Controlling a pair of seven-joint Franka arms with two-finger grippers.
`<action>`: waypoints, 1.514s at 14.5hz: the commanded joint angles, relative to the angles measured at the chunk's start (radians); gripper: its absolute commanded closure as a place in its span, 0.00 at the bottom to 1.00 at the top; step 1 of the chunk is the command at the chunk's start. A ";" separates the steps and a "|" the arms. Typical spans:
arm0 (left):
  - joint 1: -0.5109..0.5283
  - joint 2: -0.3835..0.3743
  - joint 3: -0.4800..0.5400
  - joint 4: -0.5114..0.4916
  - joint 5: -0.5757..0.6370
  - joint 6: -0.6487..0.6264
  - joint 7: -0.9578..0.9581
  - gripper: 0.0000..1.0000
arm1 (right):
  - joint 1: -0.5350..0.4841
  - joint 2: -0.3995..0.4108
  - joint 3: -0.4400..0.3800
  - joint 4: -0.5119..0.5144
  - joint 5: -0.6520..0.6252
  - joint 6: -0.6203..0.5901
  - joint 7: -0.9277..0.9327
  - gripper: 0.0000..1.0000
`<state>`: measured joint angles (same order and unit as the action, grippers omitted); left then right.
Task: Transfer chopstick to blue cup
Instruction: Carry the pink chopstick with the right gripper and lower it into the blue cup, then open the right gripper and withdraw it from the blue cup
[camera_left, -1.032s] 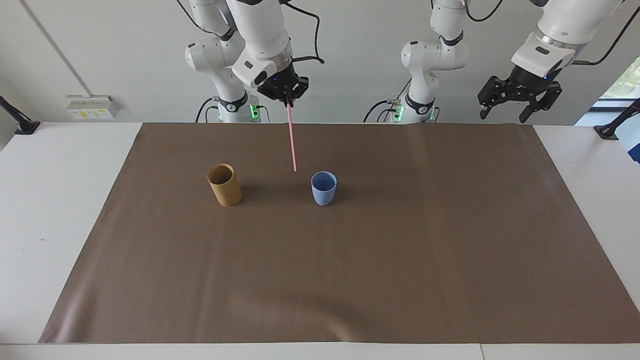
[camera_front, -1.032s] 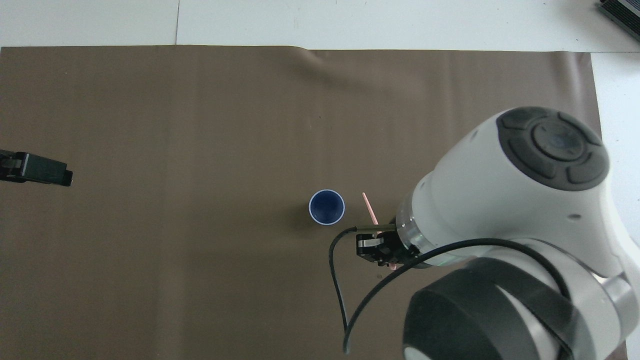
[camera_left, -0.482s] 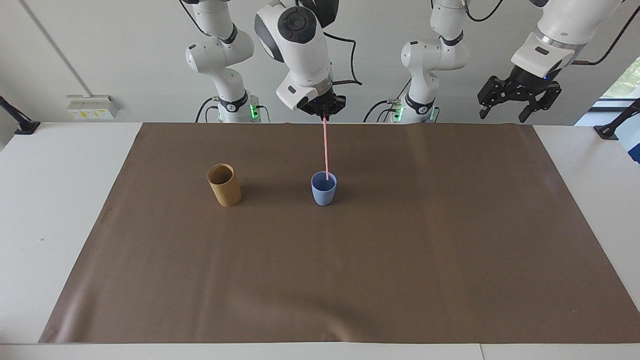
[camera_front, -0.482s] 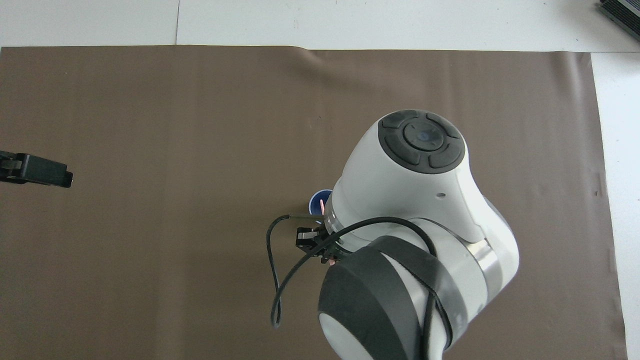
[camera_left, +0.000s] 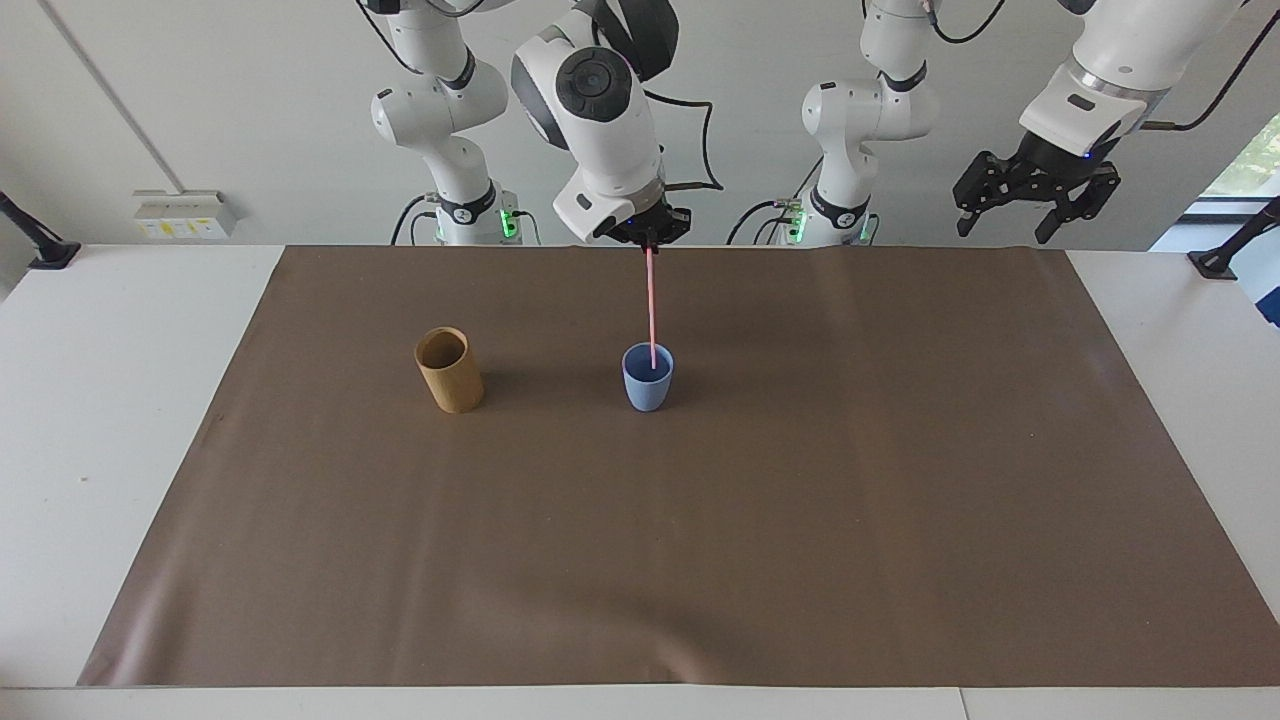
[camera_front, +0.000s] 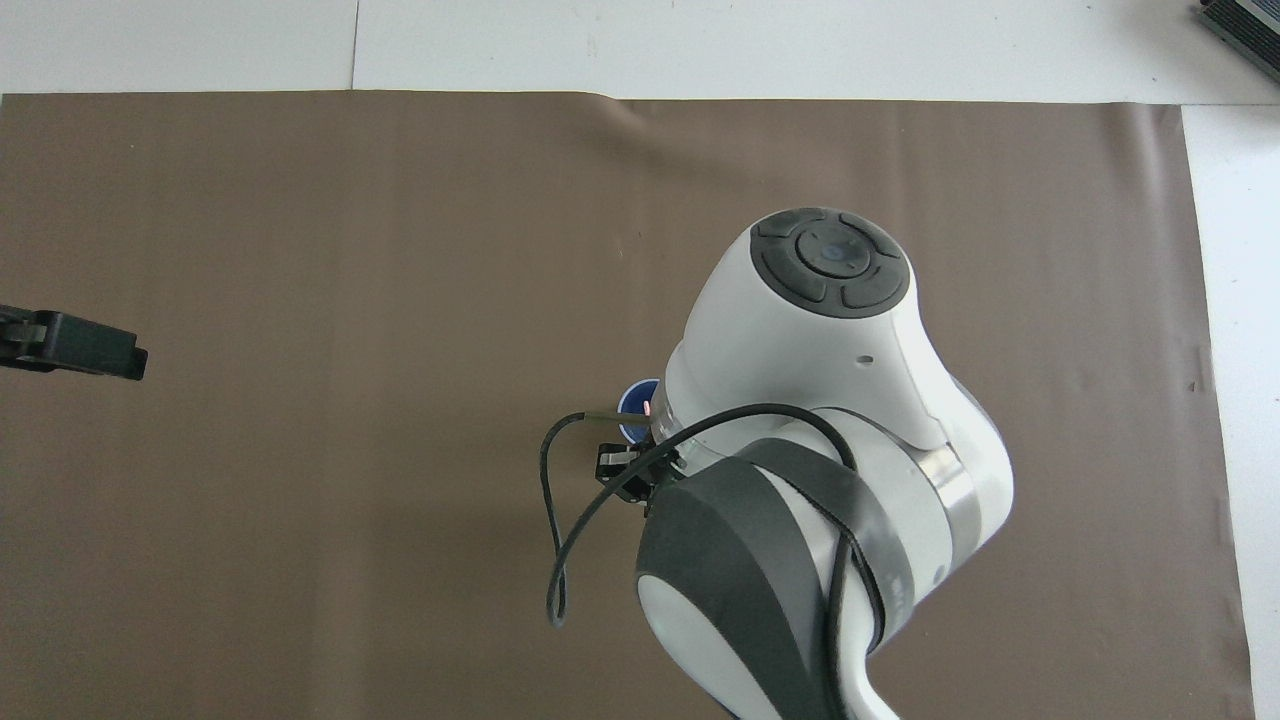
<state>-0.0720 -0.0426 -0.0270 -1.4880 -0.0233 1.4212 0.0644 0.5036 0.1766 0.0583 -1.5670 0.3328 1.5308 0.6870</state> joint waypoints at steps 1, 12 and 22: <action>-0.003 -0.014 0.001 -0.012 -0.007 -0.008 -0.014 0.00 | -0.011 0.015 0.006 -0.012 0.028 0.025 0.019 1.00; -0.006 -0.014 -0.001 -0.014 -0.007 -0.007 -0.017 0.00 | -0.033 0.032 0.006 -0.076 0.035 0.107 0.012 1.00; -0.006 -0.014 -0.001 -0.014 -0.007 -0.007 -0.017 0.00 | -0.034 0.031 0.005 -0.070 0.025 0.114 0.006 0.00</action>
<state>-0.0724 -0.0426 -0.0303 -1.4880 -0.0234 1.4202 0.0623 0.4815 0.2149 0.0557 -1.6345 0.3484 1.6330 0.6875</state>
